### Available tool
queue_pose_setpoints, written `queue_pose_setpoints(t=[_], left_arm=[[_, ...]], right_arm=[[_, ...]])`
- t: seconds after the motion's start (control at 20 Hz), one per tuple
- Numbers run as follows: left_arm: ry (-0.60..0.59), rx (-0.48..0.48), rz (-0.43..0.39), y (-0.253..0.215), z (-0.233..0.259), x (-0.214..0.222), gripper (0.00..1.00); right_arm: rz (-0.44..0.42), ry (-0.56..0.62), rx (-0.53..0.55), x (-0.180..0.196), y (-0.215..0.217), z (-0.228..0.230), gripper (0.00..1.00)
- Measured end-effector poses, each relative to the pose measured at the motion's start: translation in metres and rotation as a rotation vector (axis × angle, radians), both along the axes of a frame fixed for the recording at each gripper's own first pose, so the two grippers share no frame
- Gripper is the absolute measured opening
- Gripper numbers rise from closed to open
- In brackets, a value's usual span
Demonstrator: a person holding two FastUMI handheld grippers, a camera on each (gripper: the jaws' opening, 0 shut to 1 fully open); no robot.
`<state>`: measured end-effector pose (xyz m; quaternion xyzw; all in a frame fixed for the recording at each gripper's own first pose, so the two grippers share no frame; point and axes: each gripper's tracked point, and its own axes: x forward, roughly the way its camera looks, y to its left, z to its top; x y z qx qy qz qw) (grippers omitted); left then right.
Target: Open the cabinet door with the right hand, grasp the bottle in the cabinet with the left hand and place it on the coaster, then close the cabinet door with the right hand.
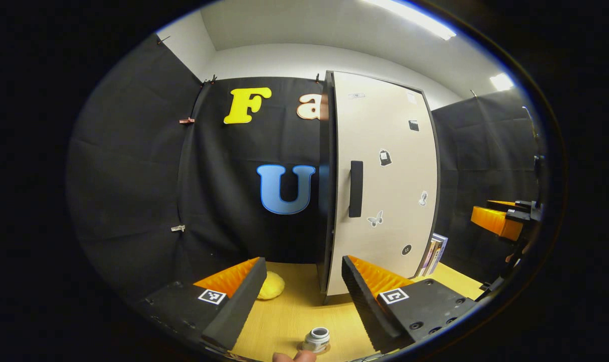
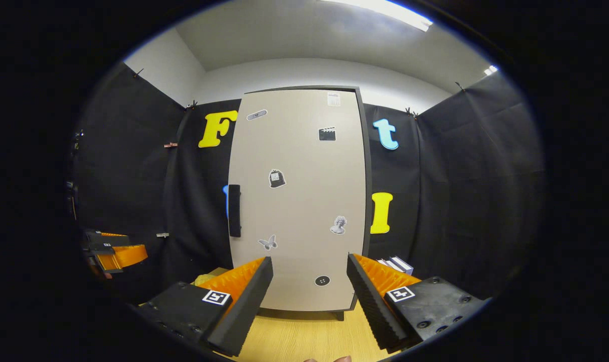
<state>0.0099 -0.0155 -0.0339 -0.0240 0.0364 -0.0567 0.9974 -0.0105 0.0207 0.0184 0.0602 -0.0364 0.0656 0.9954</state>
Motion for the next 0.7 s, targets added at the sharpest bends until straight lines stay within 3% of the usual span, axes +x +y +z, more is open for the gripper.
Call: queue_pose_setpoints(t=[0.7], left_arm=[[-0.003, 0.009, 0.004, -0.0018, 0.0025, -0.0036, 0.95]], right_arm=[[0.004, 0.0, 0.001, -0.0051, -0.0009, 0.0007, 0.96]])
